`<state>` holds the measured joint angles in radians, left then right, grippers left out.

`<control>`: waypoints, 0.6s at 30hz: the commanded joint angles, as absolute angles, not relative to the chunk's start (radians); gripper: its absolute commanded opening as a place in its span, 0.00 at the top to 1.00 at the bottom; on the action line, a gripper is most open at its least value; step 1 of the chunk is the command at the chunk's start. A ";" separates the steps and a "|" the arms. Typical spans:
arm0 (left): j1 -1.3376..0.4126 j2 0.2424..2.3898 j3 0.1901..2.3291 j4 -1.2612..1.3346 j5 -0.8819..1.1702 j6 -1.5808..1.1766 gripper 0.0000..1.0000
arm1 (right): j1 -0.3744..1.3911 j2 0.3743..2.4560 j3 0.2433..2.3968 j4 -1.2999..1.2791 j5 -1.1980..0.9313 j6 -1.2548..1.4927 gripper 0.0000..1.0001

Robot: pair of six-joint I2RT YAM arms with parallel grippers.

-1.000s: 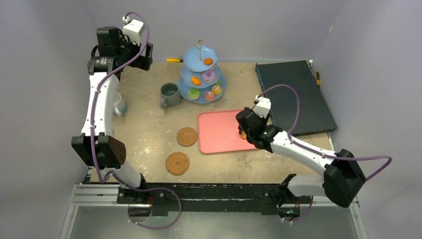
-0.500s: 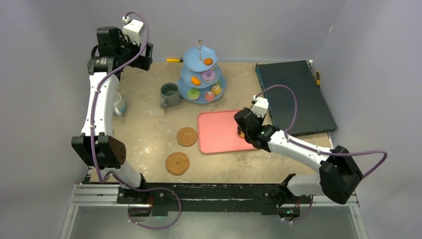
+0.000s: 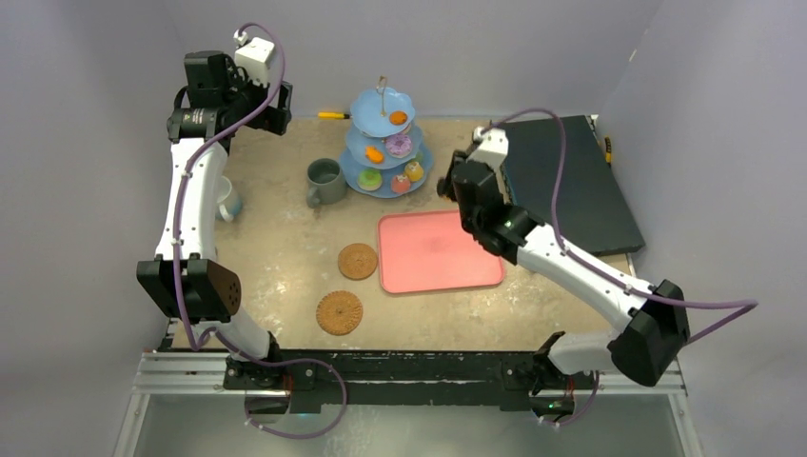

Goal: Serve the afternoon tea

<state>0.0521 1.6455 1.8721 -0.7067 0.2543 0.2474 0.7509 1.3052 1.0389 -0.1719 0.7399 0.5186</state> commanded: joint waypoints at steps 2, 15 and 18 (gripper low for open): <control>0.061 1.629 1.889 -0.702 0.253 0.249 0.01 | 0.693 1.409 1.296 0.063 0.674 0.278 0.58; 0.066 1.617 1.879 -0.703 0.241 0.256 0.01 | 0.601 1.841 1.852 0.104 0.453 0.081 0.58; 0.066 1.620 1.875 -0.703 0.247 0.253 0.01 | 0.595 1.907 1.919 0.123 0.427 0.058 0.58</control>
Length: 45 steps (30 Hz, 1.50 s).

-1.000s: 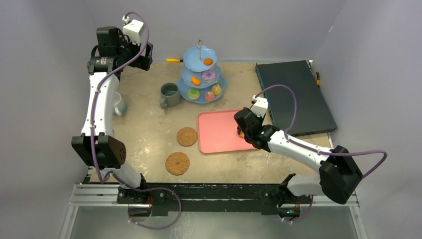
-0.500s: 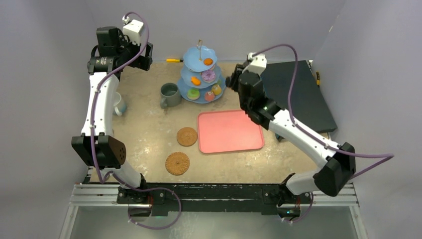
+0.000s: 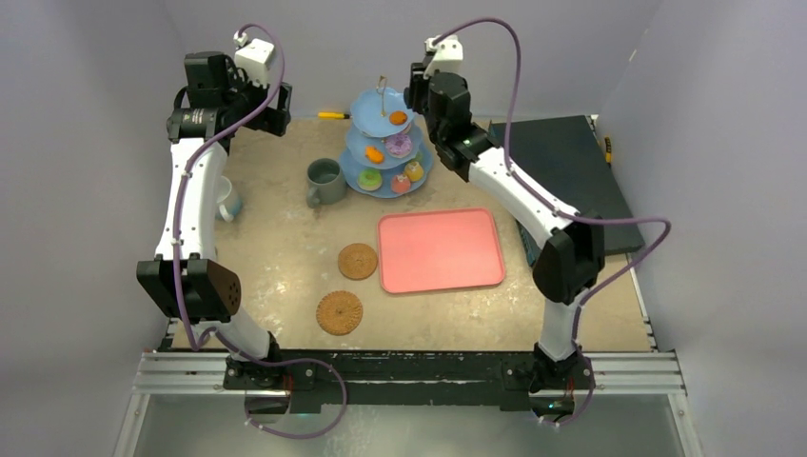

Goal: Serve the afternoon tea

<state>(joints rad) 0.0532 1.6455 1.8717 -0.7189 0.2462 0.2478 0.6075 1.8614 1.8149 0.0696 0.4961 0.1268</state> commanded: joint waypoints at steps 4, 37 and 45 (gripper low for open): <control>0.067 1.621 1.871 -0.703 0.241 0.258 0.01 | 0.588 1.982 2.001 0.135 0.399 0.037 0.58; 0.076 1.617 1.872 -0.701 0.232 0.265 0.01 | 0.581 1.984 1.939 0.220 0.281 0.098 0.39; 0.076 1.609 1.872 -0.703 0.232 0.264 0.01 | 0.576 1.784 1.759 0.288 0.321 0.090 0.39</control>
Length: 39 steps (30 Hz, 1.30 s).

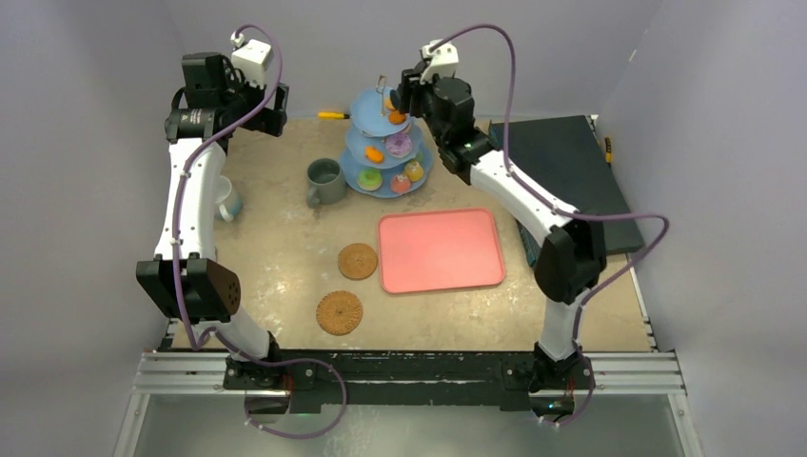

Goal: Serve the afternoon tea

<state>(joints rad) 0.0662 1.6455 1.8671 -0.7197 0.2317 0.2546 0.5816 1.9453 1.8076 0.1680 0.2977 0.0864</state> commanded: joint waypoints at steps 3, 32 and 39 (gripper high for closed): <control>0.076 1.604 1.874 -0.703 0.232 0.264 0.01 | 0.577 1.719 1.702 0.282 0.312 0.097 0.39; 0.078 1.574 1.848 -0.704 0.251 0.262 0.01 | 0.578 1.467 1.229 -0.586 -0.015 0.206 0.51; 0.078 1.565 1.837 -0.706 0.252 0.265 0.01 | 0.581 1.648 1.326 -0.567 0.021 0.162 0.52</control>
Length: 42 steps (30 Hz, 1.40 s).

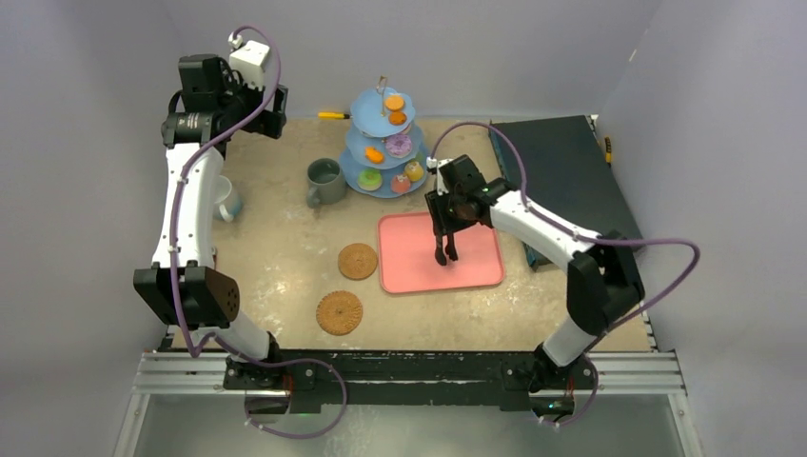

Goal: Serve the afternoon tea

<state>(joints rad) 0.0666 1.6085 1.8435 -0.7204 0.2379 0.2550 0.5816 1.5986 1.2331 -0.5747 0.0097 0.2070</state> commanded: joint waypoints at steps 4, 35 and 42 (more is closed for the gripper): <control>0.078 1.567 1.836 -0.707 0.250 0.262 0.01 | 0.583 1.738 1.373 -0.559 0.026 0.141 0.53; 0.081 1.561 1.830 -0.703 0.227 0.277 0.01 | 0.583 1.834 1.220 -0.461 0.126 0.169 0.38; 0.082 1.564 1.834 -0.711 0.227 0.269 0.01 | 0.597 1.735 1.278 -0.450 0.170 0.178 0.12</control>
<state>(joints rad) 0.0719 1.5925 1.8339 -0.7212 0.2310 0.2584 0.5827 1.8374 1.2263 -0.4786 0.1196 0.1638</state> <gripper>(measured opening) 0.993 0.845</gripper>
